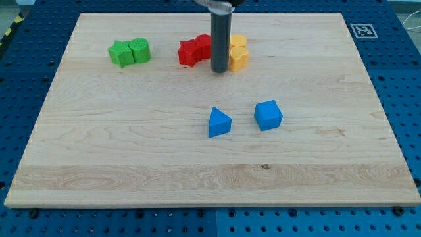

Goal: Push the blue triangle to the blue cube

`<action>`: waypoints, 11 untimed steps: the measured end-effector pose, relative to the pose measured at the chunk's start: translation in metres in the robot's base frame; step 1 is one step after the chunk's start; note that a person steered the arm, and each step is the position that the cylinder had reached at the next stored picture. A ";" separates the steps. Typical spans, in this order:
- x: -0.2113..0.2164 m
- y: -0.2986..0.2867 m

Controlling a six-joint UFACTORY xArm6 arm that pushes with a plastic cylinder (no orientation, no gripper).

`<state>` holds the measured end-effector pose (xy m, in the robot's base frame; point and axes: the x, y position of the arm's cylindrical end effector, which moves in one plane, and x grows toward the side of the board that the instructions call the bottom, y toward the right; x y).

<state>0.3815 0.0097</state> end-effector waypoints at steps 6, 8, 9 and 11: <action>0.115 -0.004; 0.122 0.047; 0.128 0.044; 0.153 0.002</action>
